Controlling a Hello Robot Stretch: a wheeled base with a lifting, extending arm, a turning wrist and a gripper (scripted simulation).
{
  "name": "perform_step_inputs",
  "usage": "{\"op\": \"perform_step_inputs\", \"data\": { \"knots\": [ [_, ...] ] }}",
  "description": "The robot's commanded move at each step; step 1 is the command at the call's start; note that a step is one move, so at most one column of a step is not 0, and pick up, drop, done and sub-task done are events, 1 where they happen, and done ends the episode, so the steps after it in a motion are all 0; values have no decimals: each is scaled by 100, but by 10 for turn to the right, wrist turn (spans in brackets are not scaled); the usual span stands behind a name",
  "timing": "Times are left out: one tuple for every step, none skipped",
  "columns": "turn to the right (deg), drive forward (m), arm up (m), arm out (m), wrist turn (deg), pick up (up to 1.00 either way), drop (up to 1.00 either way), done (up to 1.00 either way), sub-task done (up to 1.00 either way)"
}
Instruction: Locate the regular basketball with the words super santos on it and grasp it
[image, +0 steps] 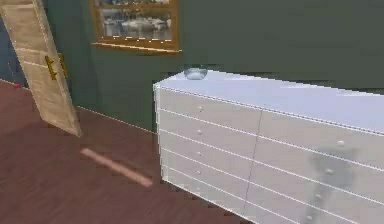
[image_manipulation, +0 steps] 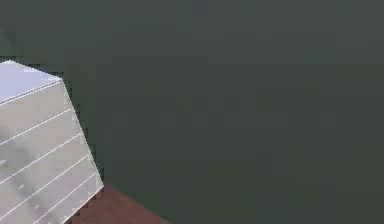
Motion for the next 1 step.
{"op": "perform_step_inputs", "data": {
  "knots": [
    [-450,0,0,0,0,0,0,0,0]
  ]
}}
